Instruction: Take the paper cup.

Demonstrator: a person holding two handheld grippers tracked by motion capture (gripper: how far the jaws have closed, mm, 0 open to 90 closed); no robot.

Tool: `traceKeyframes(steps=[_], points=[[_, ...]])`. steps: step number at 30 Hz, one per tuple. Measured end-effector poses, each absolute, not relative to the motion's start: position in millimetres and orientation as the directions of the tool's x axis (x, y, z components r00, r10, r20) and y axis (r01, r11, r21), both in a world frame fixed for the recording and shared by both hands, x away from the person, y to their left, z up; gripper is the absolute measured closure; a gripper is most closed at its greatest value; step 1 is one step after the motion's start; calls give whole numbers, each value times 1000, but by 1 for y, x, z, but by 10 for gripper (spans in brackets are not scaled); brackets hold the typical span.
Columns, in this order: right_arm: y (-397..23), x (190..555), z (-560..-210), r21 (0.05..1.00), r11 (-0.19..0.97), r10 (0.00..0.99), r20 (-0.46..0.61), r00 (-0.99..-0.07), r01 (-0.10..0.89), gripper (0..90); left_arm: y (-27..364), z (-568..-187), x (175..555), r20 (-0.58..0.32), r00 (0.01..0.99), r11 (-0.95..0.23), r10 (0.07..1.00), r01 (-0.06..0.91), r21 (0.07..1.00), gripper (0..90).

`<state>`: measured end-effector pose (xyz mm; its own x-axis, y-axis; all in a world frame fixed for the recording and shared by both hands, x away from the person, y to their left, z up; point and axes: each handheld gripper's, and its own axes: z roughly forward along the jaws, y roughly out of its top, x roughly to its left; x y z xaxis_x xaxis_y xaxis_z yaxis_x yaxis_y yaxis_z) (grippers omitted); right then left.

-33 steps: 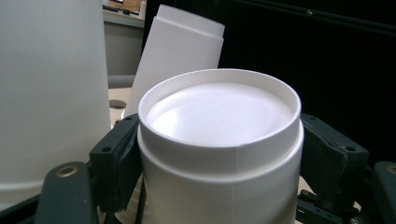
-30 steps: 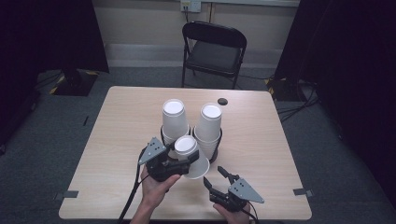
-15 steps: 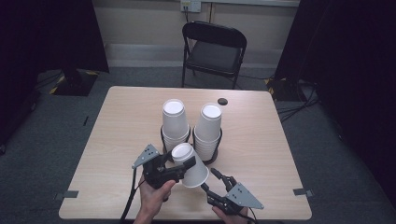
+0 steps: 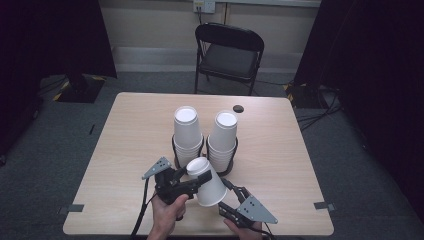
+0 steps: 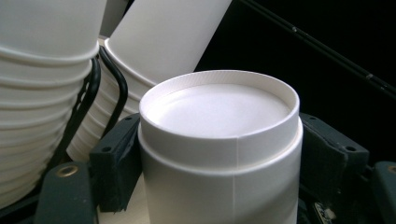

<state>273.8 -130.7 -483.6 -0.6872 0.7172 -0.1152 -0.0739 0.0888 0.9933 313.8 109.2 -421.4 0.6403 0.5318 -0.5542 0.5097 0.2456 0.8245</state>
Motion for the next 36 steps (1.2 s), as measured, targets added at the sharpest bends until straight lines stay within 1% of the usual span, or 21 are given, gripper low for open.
traceKeyframes(steps=[9,12,20,24,29,32,36], points=[[-125,282,-480,989,95,715,-145,-684,-111,587,110,-422,313,-596,628,264,500,546,796,225],[-124,283,-480,990,89,716,-141,-683,-110,611,109,-423,313,-606,623,270,495,553,788,224],[-128,283,-481,988,97,725,-155,-671,-123,752,110,-424,315,-626,617,269,477,576,772,217],[-131,283,-482,988,96,731,-150,-665,-117,823,110,-425,315,-624,618,268,478,574,774,209],[-132,281,-484,990,92,729,-143,-670,-112,834,110,-427,316,-623,621,263,475,576,774,203],[-133,281,-484,989,91,724,-145,-674,-116,841,110,-428,316,-596,636,247,490,555,794,184],[-134,280,-484,990,89,721,-138,-679,-106,843,109,-427,315,-584,645,236,493,546,804,165]])
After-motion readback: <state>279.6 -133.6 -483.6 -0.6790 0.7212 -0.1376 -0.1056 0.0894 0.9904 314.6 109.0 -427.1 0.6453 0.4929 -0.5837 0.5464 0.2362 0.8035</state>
